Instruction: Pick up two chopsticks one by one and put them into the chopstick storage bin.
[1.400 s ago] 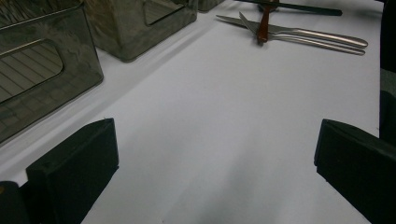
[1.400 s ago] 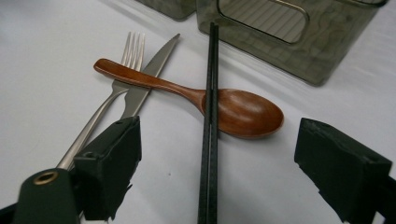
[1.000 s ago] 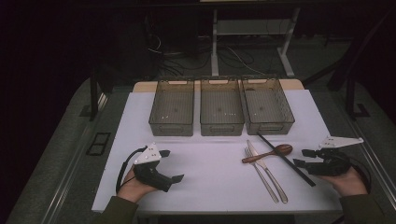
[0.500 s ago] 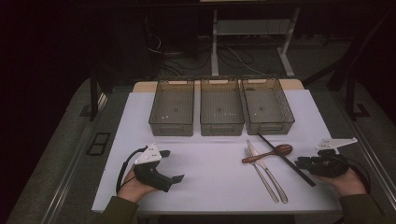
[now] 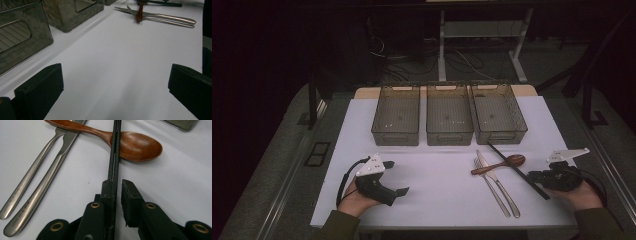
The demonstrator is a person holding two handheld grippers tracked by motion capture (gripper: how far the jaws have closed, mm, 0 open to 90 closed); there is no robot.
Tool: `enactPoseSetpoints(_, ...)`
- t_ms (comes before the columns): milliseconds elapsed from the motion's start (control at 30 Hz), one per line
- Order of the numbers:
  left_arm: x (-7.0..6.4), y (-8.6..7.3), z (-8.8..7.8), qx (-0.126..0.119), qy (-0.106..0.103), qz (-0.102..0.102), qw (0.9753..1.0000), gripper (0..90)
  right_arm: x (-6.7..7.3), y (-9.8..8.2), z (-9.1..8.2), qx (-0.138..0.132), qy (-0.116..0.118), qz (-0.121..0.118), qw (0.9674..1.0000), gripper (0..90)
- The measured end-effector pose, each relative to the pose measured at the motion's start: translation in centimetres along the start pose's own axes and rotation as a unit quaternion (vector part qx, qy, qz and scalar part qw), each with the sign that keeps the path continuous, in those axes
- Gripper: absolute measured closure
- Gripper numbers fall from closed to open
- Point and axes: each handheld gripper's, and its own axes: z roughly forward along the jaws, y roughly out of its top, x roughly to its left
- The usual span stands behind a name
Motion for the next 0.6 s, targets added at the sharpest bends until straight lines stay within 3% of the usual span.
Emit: enactPoseSetpoints(600, -0.05, 0.01, -0.01, 0.000, 0.000, 0.000, 1.0000, 0.0, 0.00, -0.06, 0.23, 0.010, -0.006, -0.004, 0.9999, 81.0)
